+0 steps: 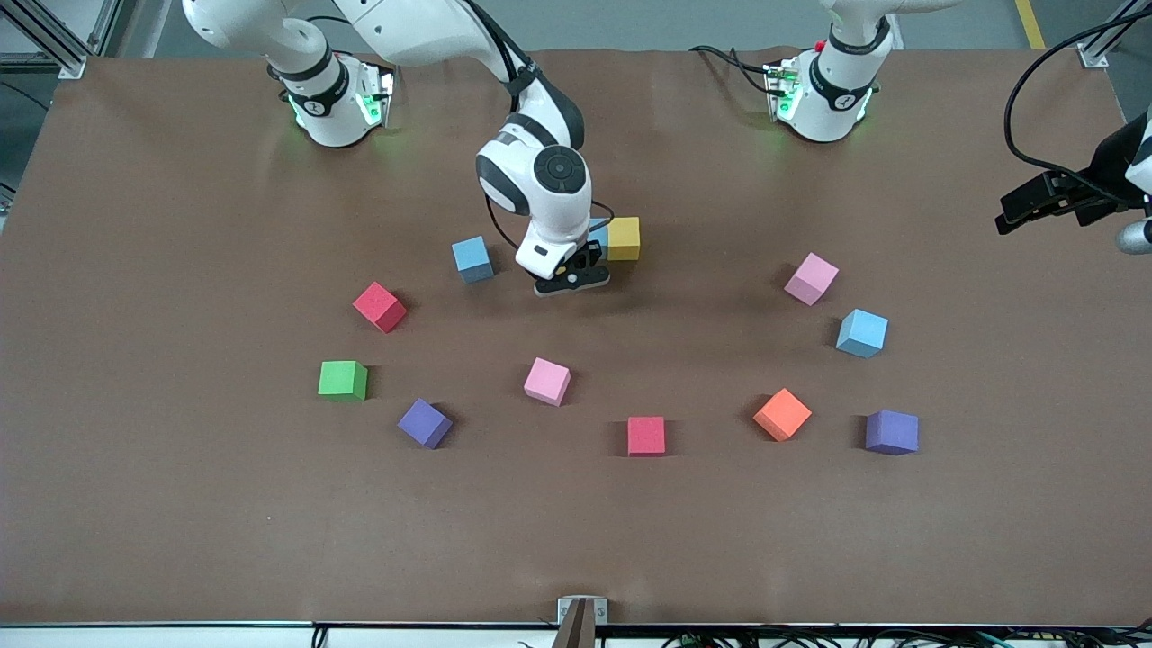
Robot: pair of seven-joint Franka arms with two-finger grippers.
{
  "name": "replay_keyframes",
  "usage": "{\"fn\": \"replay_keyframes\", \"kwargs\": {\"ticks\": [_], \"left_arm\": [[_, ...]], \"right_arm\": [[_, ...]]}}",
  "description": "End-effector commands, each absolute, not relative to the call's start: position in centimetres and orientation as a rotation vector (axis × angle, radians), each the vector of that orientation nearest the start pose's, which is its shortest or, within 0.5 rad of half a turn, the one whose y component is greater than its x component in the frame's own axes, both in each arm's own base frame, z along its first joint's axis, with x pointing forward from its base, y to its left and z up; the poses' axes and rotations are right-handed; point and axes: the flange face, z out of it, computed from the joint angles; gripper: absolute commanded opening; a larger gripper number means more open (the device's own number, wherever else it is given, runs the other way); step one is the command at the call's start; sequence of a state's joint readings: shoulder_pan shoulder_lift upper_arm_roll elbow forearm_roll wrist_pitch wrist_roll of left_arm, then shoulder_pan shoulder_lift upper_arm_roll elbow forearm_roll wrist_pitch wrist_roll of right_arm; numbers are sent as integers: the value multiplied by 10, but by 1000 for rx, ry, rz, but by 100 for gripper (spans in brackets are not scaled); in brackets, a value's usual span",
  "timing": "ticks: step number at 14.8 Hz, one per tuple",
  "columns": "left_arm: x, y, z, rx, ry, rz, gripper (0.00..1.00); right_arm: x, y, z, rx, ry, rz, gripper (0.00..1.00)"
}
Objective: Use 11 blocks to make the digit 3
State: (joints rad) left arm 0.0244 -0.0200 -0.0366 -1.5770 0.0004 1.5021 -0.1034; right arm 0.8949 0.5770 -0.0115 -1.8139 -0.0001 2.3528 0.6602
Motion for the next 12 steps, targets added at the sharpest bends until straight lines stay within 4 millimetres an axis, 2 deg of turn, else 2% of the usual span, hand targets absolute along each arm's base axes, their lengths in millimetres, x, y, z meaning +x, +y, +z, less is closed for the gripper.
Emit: {"fn": "replay_keyframes", "kwargs": {"ticks": [1, 7, 10, 11, 12], "left_arm": [[540, -9, 632, -3152, -125, 42, 100], [541, -9, 631, -3153, -125, 47, 100], [541, -10, 629, -3153, -123, 52, 100], [555, -9, 624, -3150, -123, -18, 100], [556, -9, 623, -3153, -124, -18, 100]], "right_arm": [[408, 503, 205, -3174, -351, 48, 100], [413, 505, 214, -3179, -354, 54, 100], [427, 502, 237, -3191, -320, 64, 100], [547, 364, 317, -3193, 135, 11, 100], [552, 354, 321, -3197, 165, 25, 100]]}}
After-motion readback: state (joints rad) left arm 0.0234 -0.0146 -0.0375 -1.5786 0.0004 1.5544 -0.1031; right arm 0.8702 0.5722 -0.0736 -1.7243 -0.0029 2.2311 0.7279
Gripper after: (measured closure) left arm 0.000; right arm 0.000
